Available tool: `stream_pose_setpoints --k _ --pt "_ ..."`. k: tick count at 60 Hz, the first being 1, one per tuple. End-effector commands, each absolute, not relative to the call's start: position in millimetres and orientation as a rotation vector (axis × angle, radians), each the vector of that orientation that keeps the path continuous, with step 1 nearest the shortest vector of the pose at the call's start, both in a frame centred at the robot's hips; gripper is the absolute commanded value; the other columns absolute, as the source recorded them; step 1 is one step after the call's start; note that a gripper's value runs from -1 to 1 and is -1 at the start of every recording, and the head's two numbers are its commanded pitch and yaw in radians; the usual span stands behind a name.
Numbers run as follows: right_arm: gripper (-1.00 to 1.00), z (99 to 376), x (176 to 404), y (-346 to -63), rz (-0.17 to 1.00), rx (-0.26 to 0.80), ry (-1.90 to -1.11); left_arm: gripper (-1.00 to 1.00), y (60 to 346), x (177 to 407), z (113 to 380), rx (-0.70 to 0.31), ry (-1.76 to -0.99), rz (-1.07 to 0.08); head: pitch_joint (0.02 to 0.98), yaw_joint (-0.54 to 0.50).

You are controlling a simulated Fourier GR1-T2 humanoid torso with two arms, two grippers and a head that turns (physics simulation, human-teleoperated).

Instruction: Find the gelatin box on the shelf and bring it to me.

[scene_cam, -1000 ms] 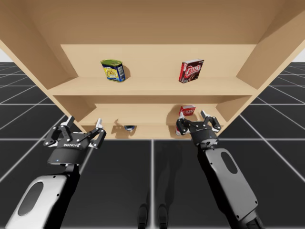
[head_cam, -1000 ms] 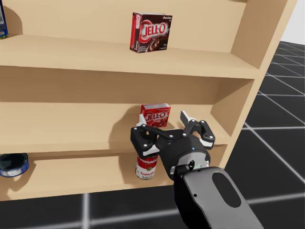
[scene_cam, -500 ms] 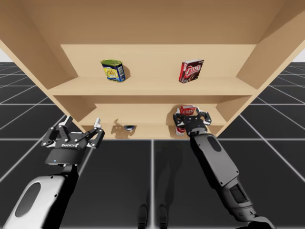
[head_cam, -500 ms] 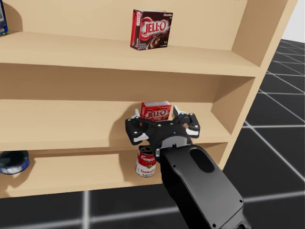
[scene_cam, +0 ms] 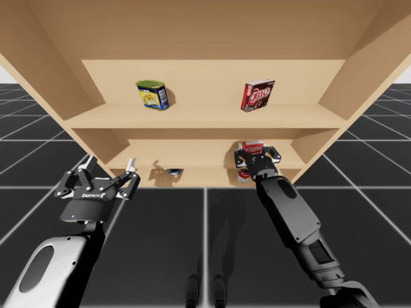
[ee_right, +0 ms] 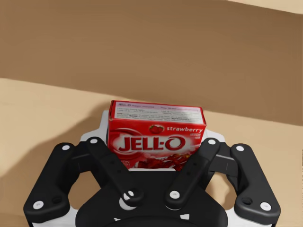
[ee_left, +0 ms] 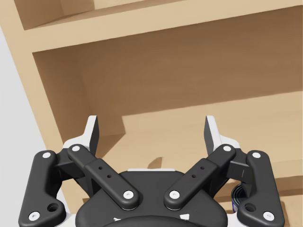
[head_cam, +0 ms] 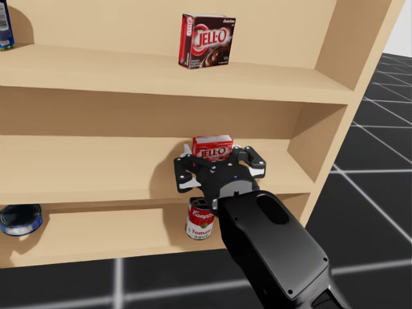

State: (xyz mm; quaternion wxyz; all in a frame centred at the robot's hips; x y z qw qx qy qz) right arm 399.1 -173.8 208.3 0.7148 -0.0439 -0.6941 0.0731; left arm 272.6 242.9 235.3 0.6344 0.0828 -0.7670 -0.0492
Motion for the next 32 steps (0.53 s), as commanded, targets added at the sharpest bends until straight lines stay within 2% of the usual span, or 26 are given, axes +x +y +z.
stream_pose_setpoints --k 1,13,32 --pt "1.00 203 390 -186 0.079 -0.165 -1.525 -1.00 243 273 235 0.189 -1.754 -0.114 0.564 -0.27" --pt "0.97 217 359 -199 0.092 -0.194 -1.575 -1.00 242 273 235 0.191 -1.753 -0.114 0.561 -0.27" --pt "0.97 231 287 -209 0.108 -0.203 -1.663 -1.00 240 274 234 0.192 -1.752 -0.122 0.559 -0.28"
